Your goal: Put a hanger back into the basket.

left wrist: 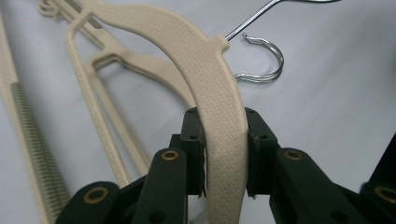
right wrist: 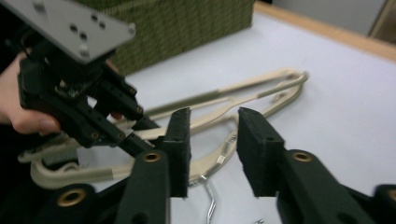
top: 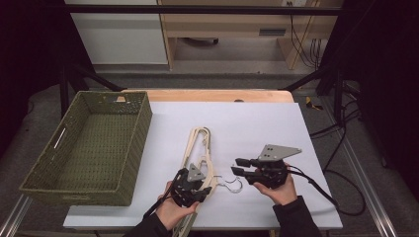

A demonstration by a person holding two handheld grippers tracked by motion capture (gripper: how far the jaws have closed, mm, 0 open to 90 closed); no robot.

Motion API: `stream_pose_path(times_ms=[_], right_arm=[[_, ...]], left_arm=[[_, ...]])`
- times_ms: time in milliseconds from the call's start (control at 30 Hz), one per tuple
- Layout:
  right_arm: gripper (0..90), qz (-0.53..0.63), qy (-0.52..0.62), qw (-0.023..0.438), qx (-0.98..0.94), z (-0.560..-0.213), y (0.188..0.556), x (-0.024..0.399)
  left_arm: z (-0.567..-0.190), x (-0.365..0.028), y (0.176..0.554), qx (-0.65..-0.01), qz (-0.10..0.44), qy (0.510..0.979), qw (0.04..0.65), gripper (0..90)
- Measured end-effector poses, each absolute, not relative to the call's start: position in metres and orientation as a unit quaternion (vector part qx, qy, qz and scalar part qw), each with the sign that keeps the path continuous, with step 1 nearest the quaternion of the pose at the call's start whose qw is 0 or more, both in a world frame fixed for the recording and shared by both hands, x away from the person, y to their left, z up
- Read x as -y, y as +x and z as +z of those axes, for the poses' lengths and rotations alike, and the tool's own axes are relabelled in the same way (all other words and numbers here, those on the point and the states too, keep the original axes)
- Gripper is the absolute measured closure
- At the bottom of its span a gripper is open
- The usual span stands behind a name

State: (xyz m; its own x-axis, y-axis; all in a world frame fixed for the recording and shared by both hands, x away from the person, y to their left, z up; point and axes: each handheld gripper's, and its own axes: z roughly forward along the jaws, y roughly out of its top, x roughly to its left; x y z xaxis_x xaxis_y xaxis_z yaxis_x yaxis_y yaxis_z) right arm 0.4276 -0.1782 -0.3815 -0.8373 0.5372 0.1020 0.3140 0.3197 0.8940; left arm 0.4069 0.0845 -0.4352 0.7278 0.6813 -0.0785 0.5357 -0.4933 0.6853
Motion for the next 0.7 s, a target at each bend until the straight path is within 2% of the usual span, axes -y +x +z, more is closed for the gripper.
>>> stream_pose_path(times_ms=[67,100,133,267,433,700], right_arm=[[55.8,0.536,0.268,0.123,-0.791,-0.375,0.425,0.187],[55.8,0.536,0.268,0.123,-0.791,-0.375,0.425,0.187],[47.0,0.552,0.279,0.141,-0.773,-0.371,0.423,0.196],[34.3,0.559,0.309,0.166,-0.751,-0.372,0.424,0.211],[25.7,0.548,0.342,0.166,-0.745,-0.385,0.432,0.22],[19.3,0.525,0.366,0.166,-0.75,-0.4,0.438,0.225]], left_arm=[[-0.431,-0.088,0.406,-0.358,0.106,0.856,0.359,73.3],[-0.431,-0.088,0.406,-0.358,0.106,0.856,0.359,73.5],[-0.427,-0.091,0.406,-0.36,0.112,0.853,0.36,73.7],[-0.42,-0.098,0.404,-0.366,0.121,0.85,0.36,74.5],[-0.412,-0.107,0.404,-0.373,0.127,0.845,0.361,75.6],[-0.397,-0.128,0.403,-0.395,0.149,0.836,0.351,78.1]])
